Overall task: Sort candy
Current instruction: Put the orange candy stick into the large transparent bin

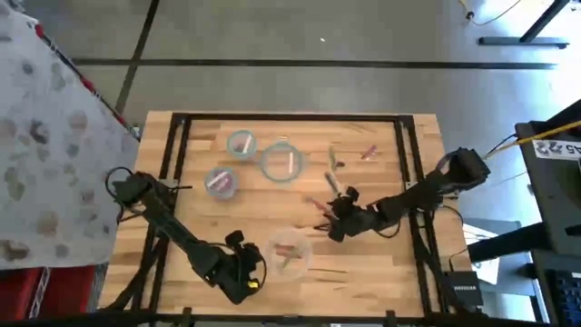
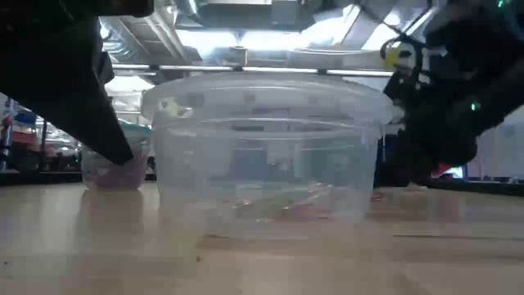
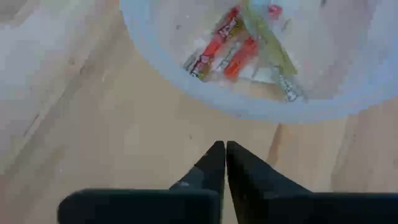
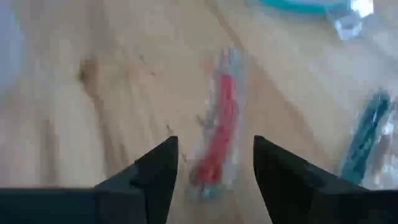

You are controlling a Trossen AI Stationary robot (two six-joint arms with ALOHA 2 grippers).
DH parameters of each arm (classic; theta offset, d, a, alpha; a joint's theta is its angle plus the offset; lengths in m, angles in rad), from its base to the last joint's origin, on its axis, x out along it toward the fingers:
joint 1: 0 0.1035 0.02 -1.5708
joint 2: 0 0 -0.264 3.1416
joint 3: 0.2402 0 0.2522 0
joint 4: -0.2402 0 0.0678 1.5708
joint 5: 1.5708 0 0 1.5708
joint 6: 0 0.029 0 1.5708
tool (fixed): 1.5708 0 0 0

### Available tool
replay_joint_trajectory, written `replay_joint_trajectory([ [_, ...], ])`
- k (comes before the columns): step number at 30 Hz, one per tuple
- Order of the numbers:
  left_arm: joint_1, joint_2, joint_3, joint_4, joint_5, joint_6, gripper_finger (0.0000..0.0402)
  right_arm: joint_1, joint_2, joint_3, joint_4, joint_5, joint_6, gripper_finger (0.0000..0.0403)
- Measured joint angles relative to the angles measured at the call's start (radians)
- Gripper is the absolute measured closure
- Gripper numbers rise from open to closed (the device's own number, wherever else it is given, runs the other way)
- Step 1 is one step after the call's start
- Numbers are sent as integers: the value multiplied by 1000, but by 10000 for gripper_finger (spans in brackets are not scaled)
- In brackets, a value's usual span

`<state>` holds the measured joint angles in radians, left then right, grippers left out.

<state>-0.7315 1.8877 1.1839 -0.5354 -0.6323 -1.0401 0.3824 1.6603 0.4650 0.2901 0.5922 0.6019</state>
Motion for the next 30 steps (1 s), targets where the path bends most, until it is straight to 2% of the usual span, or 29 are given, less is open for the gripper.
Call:
replay_joint_trajectory([
  [5, 0, 0, 0, 2, 0, 0, 402, -1, 68, 3, 16, 14, 79, 218],
  [8, 0, 0, 0, 3, 0, 0, 402, 0, 78, 4, 17, 16, 104, 240],
  [11, 0, 0, 0, 3, 0, 0, 402, -1, 77, 4, 22, -8, 109, 282],
  [14, 0, 0, 0, 2, 0, 0, 402, 6, 76, 17, 7, -13, 108, 343],
  [16, 0, 0, 0, 3, 0, 0, 402, 30, 63, 33, -19, 16, 86, 383],
  [17, 0, 0, 0, 2, 0, 0, 402, 44, 55, 46, -40, 39, 70, 390],
  [25, 0, 0, 0, 2, 0, -1, 402, 149, -109, 221, -355, 272, -27, 400],
  [30, 0, 0, 0, 2, 0, -5, 402, 218, -154, 357, -337, 327, -212, 402],
])
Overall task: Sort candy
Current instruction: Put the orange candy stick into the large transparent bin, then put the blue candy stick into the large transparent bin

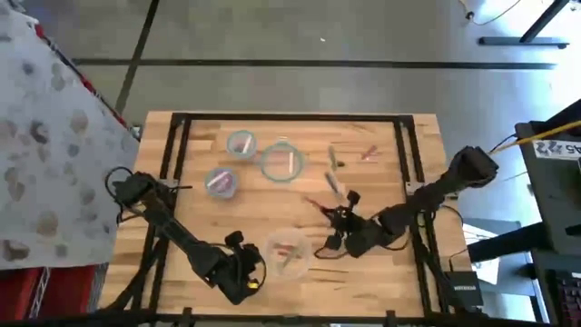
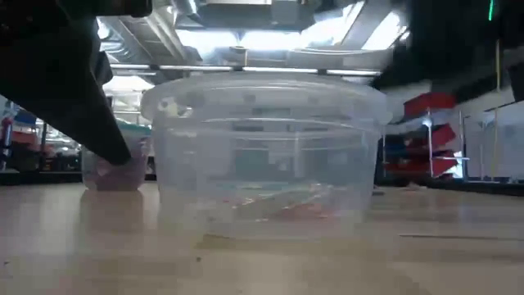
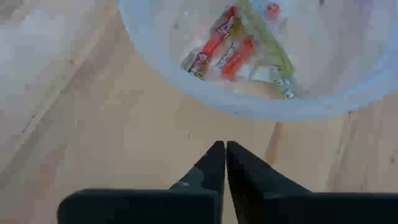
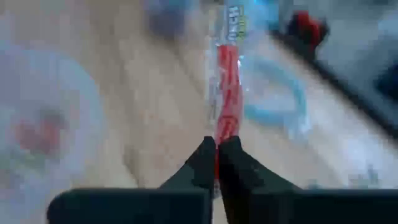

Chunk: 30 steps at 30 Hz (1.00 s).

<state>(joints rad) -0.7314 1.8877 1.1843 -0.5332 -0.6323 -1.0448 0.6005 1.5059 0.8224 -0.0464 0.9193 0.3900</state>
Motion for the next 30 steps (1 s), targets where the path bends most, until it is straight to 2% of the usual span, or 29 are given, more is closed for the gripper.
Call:
replay_joint_trajectory([
  [3, 0, 0, 0, 0, 0, 1, 402, 29, 12, 81, 11, -73, -108, 402],
  [8, 0, 0, 0, 1, 0, 3, 402, 16, 40, 118, 129, -313, -192, 403],
  [19, 0, 0, 0, 1, 0, 7, 402, -46, 203, 117, 177, -442, -145, 397],
  [22, 0, 0, 0, -1, 0, 9, 402, -54, 230, 117, 176, -469, -131, 366],
  [30, 0, 0, 0, -1, 0, 10, 402, -52, 208, 124, 158, -453, -163, 228],
])
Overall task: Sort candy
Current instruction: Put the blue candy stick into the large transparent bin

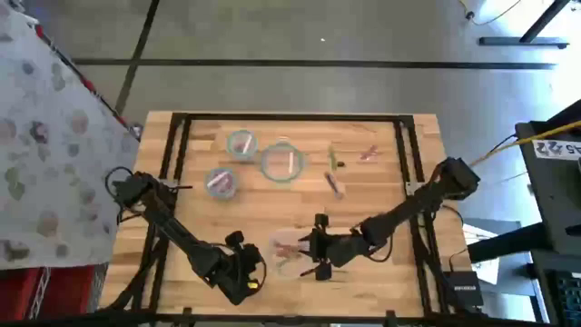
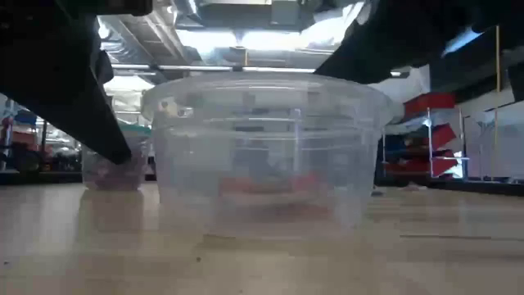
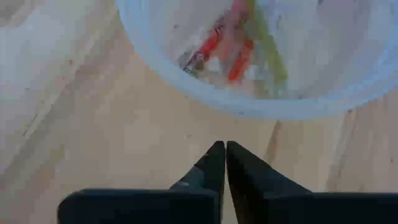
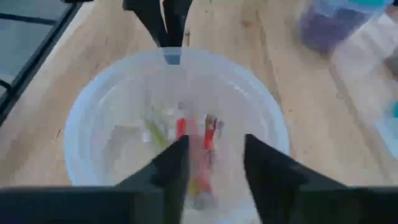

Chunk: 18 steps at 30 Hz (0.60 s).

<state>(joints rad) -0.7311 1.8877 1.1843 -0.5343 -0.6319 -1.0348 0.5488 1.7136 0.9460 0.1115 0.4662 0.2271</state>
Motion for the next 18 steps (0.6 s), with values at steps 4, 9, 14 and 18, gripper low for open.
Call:
replay_joint_trajectory([
  [4, 0, 0, 0, 1, 0, -2, 402, 8, -83, 32, -120, 119, 1, 199],
  [9, -2, 0, 0, 0, 0, -5, 402, 14, -229, 34, -349, 312, 26, 202],
  [14, -4, 0, 0, 1, 0, -5, 402, -27, -312, -8, -591, 410, 213, 210],
  [18, -7, 0, 0, 1, 0, -5, 402, -108, -318, -136, -598, 347, 388, 210],
])
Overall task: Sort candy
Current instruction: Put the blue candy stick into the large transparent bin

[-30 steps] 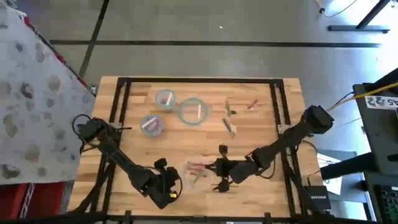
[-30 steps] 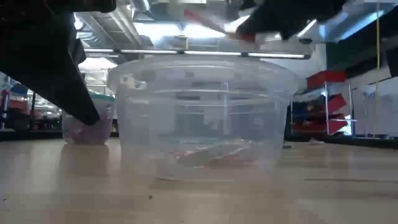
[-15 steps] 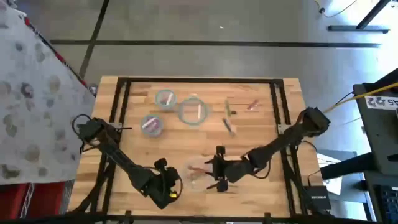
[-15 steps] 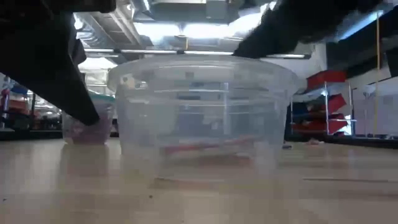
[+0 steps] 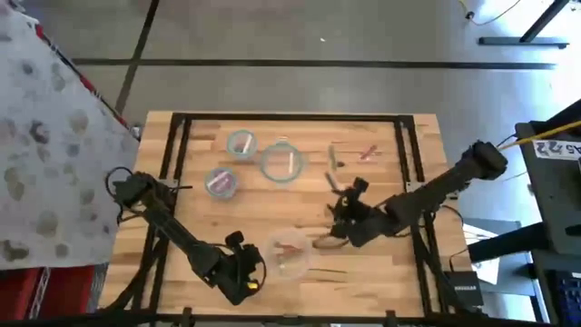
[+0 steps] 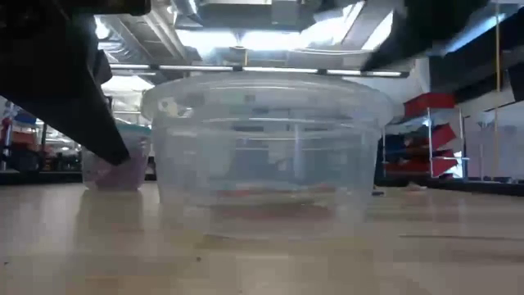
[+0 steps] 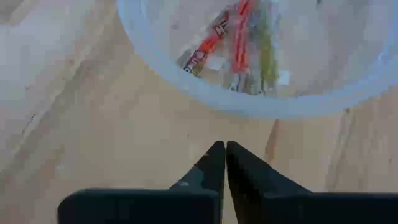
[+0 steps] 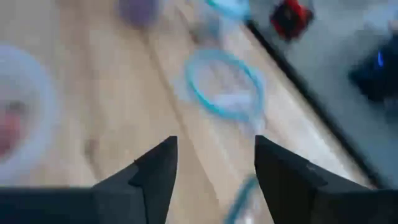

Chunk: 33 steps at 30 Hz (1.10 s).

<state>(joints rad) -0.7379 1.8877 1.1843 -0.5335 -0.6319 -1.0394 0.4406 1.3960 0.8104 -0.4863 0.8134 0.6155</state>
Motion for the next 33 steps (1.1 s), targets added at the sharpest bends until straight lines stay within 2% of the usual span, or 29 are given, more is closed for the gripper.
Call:
replay_joint_trajectory([
  [2, 0, 0, 0, 0, 0, 3, 402, -46, 5, -87, 58, -51, 56, 207],
  [6, 3, 0, 0, -2, 0, 4, 402, -124, 13, -250, 293, -163, 77, 197],
  [10, 9, 0, 0, -3, -3, 6, 402, -174, 22, -354, 461, -190, 91, 195],
  [22, 9, 0, 0, 4, -3, 19, 402, -212, 152, -381, 543, -193, 92, 237],
  [27, 9, 0, 0, 3, -4, 18, 402, -210, 190, -376, 557, -197, 131, 286],
  [32, 8, 0, 0, 4, -4, 16, 402, -200, 177, -375, 543, -196, 139, 383],
  [33, 8, 0, 0, 4, -4, 14, 402, -190, 178, -368, 532, -187, 134, 392],
])
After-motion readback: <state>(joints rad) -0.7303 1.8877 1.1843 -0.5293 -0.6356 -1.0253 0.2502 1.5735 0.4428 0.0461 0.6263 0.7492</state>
